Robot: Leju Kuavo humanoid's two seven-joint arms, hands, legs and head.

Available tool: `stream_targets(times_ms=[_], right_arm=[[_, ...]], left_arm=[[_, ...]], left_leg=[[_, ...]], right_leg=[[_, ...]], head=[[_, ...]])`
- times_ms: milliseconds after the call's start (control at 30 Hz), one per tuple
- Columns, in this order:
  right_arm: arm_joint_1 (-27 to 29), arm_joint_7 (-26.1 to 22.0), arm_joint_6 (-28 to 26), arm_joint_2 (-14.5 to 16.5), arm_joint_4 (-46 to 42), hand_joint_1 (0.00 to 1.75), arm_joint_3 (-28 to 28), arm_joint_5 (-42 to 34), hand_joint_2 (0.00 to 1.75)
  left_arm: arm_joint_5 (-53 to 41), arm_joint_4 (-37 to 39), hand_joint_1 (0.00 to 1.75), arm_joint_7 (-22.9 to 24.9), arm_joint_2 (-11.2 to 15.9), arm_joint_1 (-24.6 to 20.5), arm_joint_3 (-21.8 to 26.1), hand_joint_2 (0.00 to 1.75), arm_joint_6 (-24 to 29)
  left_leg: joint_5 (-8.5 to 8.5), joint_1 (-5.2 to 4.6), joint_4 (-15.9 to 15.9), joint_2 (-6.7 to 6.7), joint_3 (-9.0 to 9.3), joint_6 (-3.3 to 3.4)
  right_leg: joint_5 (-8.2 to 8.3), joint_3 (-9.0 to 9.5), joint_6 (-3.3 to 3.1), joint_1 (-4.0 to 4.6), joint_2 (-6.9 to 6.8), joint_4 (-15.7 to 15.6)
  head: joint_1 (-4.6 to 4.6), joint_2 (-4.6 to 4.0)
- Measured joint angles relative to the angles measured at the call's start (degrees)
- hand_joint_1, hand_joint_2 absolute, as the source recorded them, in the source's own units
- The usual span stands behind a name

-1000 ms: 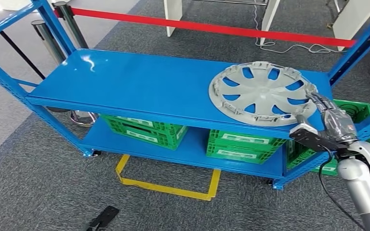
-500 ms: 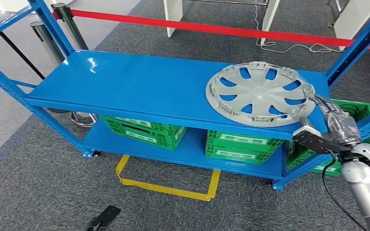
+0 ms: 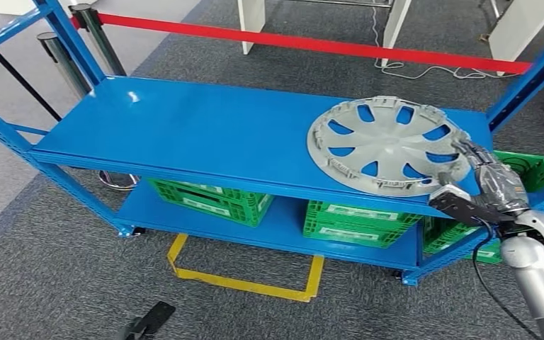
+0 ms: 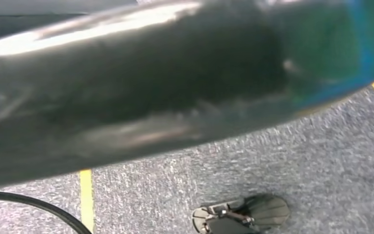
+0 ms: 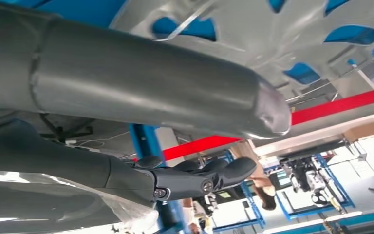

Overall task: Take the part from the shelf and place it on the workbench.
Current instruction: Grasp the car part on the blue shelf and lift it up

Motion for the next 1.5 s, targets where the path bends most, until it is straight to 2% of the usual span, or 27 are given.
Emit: stream_targets(times_ms=[67, 167, 200, 233, 267, 300, 333, 400, 500, 567, 667, 700, 733, 767, 833, 900, 1000, 1067, 1100, 1167, 1200, 1233, 1267, 1333, 1367, 1400, 1500], right_arm=[[0.0, 0.0, 0.0, -0.2, -0.1, 0.0, 0.0, 0.0, 0.0], [0.2, 0.0, 0.1, -0.3, -0.1, 0.0, 0.0, -0.1, 0.0], [0.4, 0.0, 0.1, -0.4, -0.1, 0.0, 0.0, -0.1, 0.0], [0.5, 0.0, 0.1, -0.4, -0.1, 0.0, 0.0, -0.1, 0.0], [0.6, 0.0, 0.1, -0.4, -0.1, 0.0, 0.0, -0.1, 0.0], [0.6, 0.0, 0.1, -0.5, -0.1, 0.0, 0.0, -0.1, 0.0], [0.6, 0.0, 0.1, -0.5, 0.0, 0.0, 0.0, -0.1, 0.0], [0.5, 0.0, 0.2, -0.7, 0.0, 0.0, 0.0, -0.1, 0.0], [0.6, 0.0, 0.2, -0.8, -0.1, 0.0, 0.0, -0.1, 0.0], [0.5, 0.0, 0.2, -0.9, -0.2, 0.0, 0.0, -0.1, 0.0], [0.4, 0.0, 0.2, -0.9, -0.2, 0.0, 0.0, -0.1, 0.0], [0.4, 0.0, 0.3, -0.9, -0.2, 0.0, 0.0, -0.1, 0.0], [0.4, 0.0, 0.3, -0.9, -0.2, 0.0, 0.0, -0.1, 0.0], [0.4, 0.0, 0.3, -0.9, -0.2, 0.0, 0.0, -0.1, 0.0], [0.4, 0.0, 0.4, -0.9, -0.2, 0.0, 0.0, -0.3, 0.0], [0.5, -0.3, 0.7, -0.9, -0.1, 0.0, 0.0, -1.1, 0.0], [0.8, -1.2, 1.2, -0.8, -0.2, 0.0, 0.1, -1.9, 0.0], [1.0, -1.5, 1.4, -0.8, -0.4, 0.0, 0.1, -2.1, 0.0], [1.0, -1.6, 1.4, -0.8, -0.4, 0.0, 0.1, -2.2, 0.0], [1.3, -1.6, 1.4, -0.8, -0.5, 0.0, 0.1, -2.2, 0.0], [1.5, -1.6, 1.4, -0.8, -0.5, 0.0, 0.2, -2.2, 0.0], [1.7, -1.6, 1.4, -0.8, -0.5, 0.0, 0.2, -2.2, 0.0], [1.8, -1.7, 1.5, -0.8, -0.5, 0.0, 0.3, -2.3, 0.0], [1.8, -1.9, 1.5, -0.7, -0.7, 0.0, 0.4, -2.3, 0.0], [1.8, -2.0, 1.6, -0.4, -0.9, 0.0, 0.6, -2.1, 0.0], [1.7, -2.0, 1.7, -0.2, -1.2, 0.0, 1.0, -1.8, 0.0], [1.7, -1.6, 1.3, 1.1, -2.2, 0.0, 2.9, 0.5, 0.0]], left_arm=[[0.0, 0.0, 0.0, -0.1, 0.0, -0.1, 0.0, 0.0, 0.2], [-0.1, 0.0, 0.0, -0.1, -0.1, -0.1, 0.0, 0.0, 0.3], [-0.1, 0.0, 0.0, -0.1, -0.1, 0.0, 0.0, 0.0, 0.3], [-0.1, 0.0, 0.0, -0.1, -0.1, 0.0, 0.1, 0.0, 0.3], [-0.1, 0.0, 0.0, -0.1, -0.1, 0.0, 0.1, 0.0, 0.3], [-0.1, 0.0, 0.0, -0.1, -0.1, 0.1, 0.1, 0.0, 0.3], [-0.1, 0.0, 0.0, -0.1, -0.1, 0.0, 0.1, 0.0, 0.3], [-0.1, 0.0, 0.0, -0.1, -0.1, 0.0, 0.1, 0.0, 0.3], [-0.1, 0.0, 0.0, -0.1, -0.1, 0.0, 0.1, 0.0, 0.4], [-0.1, 0.0, 0.0, -0.2, -0.1, -0.1, 0.1, 0.0, 0.5], [-0.1, 0.0, 0.0, -0.2, -0.1, -0.2, 0.2, 0.0, 0.9], [-0.1, 0.0, 0.0, -0.2, -0.1, -0.1, 0.2, 0.0, 1.0], [-0.1, 0.0, 0.0, -0.1, -0.1, -0.1, 0.2, 0.0, 1.1], [-0.1, 0.0, 0.0, -0.1, -0.1, 0.0, 0.2, 0.0, 1.2], [-0.1, 0.0, 0.0, 0.0, -0.1, 0.0, 0.2, 0.0, 1.4], [-0.2, 0.0, 0.0, -0.1, -0.1, 0.0, 0.2, 0.0, 1.8], [-0.2, 0.0, 0.0, -0.3, -0.1, 0.0, 0.2, 0.0, 2.3], [-0.2, 0.0, 0.0, -0.4, -0.1, -0.1, 0.3, 0.0, 2.5], [-0.2, 0.0, 0.0, -0.5, -0.2, -0.2, 0.3, 0.0, 2.5], [-0.2, 0.0, 0.0, -0.5, -0.3, -0.3, 0.3, 0.0, 2.6], [-0.2, 0.0, 0.0, -0.5, -0.4, -0.3, 0.3, 0.0, 2.6], [-0.2, 0.0, 0.0, -0.5, -0.4, -0.3, 0.3, 0.0, 2.6], [-0.3, 0.0, 0.0, -0.5, -0.4, -0.3, 0.3, 0.0, 2.6], [-0.4, 0.0, 0.0, -0.5, -0.5, -0.3, 0.3, 0.0, 2.6], [-0.6, 0.0, 0.0, -0.5, -0.5, -0.4, 0.3, 0.0, 2.5], [-0.7, 0.0, 0.0, -0.5, -0.5, -0.4, 0.3, 0.0, 2.5], [-1.2, 0.0, 0.0, -0.2, -0.6, -0.4, 0.3, 0.0, 2.4]], left_leg=[[-0.2, 0.19, -0.7, -0.07, 1.03, 0.49], [-0.86, 0.15, -0.9, -0.1, 1.9, 1.05], [-1.2, 0.13, -0.9, -0.1, 2.26, 1.11], [-1.59, 0.13, -0.9, -0.1, 2.74, 1.07], [-2.05, 0.15, -0.9, -0.11, 3.34, 0.98], [-2.55, 0.16, -0.9, -0.11, 3.99, 0.83], [-3.0, 0.15, -0.9, -0.12, 4.52, 0.62], [-3.73, 0.08, -0.8, -0.1, 4.85, 0.0], [-4.22, 0.02, -0.3, 0.0, 5.14, -0.92], [-4.76, 0.12, 3.0, 0.05, 3.97, -1.52], [-8.34, 0.54, 12.9, 0.06, -2.12, -2.36], [-9.05, 0.63, 14.8, 0.06, -3.83, -2.49], [-8.57, 0.66, 15.0, 0.07, -4.72, -2.51], [-6.72, 0.67, 13.1, 0.07, -4.62, -2.42], [-1.29, 0.55, 6.0, 0.06, -2.63, -1.95], [1.09, 0.19, 0.9, 0.07, -1.13, -1.31], [1.23, 0.0, -0.1, -0.05, -0.63, -0.57], [1.28, 0.23, -0.8, -0.08, -0.13, -0.13], [1.3, 0.34, -1.1, -0.07, 0.09, 0.1], [1.13, 0.32, -1.1, -0.08, 0.18, 0.42], [1.02, 0.33, -1.1, -0.09, 0.22, 0.49], [0.91, 0.35, -1.0, -0.1, 0.28, 0.5], [0.76, 0.4, -0.9, -0.13, 0.36, 0.41], [0.33, 0.57, -0.6, -0.23, 0.55, -0.03], [0.08, 0.55, -0.2, -0.28, 0.53, -0.35], [-0.07, 0.52, 0.0, -0.32, 0.49, -0.68], [-0.15, 0.48, 0.1, -0.31, 0.45, -1.42]], right_leg=[[-1.32, -1.7, 0.32, -0.03, -0.08, 3.2], [-4.51, -8.66, 0.63, -0.01, -0.07, 13.6], [-4.42, -10.58, 0.77, -0.02, -0.09, 15.5], [-3.11, -11.49, 0.9, -0.05, -0.11, 15.3], [-0.6, -11.28, 0.98, -0.1, -0.16, 13.0], [2.45, -10.29, 1.03, -0.16, -0.24, 9.1], [4.52, -9.24, 1.0, -0.12, -0.34, 5.7], [5.76, -7.59, 0.28, 0.17, -0.49, 1.2], [5.3, -6.5, -1.43, 0.32, -0.41, 0.3], [4.9, -5.25, -2.15, 0.09, -0.38, 0.0], [4.02, -3.95, -2.68, 0.07, -0.4, -0.1], [3.72, -3.64, -2.68, 0.09, -0.34, -0.1], [3.41, -3.32, -2.67, 0.1, -0.27, -0.1], [3.09, -2.91, -2.62, 0.1, -0.19, -0.1], [2.41, -2.03, -2.38, 0.09, -0.13, -0.1], [1.93, -1.71, -1.88, 0.09, -0.13, -0.2], [1.35, -1.75, -0.84, 0.05, -0.25, -0.3], [-0.06, -2.5, -0.39, 0.03, -0.32, 1.2], [-1.41, -3.8, -0.25, 0.01, -0.33, 3.7], [-4.24, -7.81, -0.04, 0.01, -0.29, 11.1], [-4.84, -9.67, 0.1, -0.03, -0.3, 14.0], [-4.33, -10.7, 0.24, -0.08, -0.32, 15.0], [-2.77, -10.63, 0.38, -0.16, -0.34, 13.8], [1.48, -7.84, 0.63, -0.36, -0.37, 6.8], [2.76, -6.22, 0.59, -0.33, -0.31, 3.5], [3.31, -5.09, 0.4, -0.28, -0.24, 1.4], [3.25, -4.41, -0.67, -0.04, 0.02, 0.6]], head=[[0.15, 0.0], [0.25, 0.0], [0.23, 0.0], [0.23, 0.0], [0.25, 0.0], [0.25, 0.0], [0.25, 0.0], [0.21, 0.01], [0.12, 0.0], [-0.05, 0.0], [-0.23, 0.01], [-0.22, 0.01], [-0.22, 0.0], [-0.24, 0.0], [-0.21, 0.0], [-0.19, 0.0], [-0.14, 0.0], [-0.04, 0.0], [0.0, 0.0], [0.06, 0.0], [0.06, 0.0], [0.06, 0.0], [0.07, 0.0], [0.07, 0.0], [0.12, 0.0], [0.15, 0.0], [0.2, 0.02]])
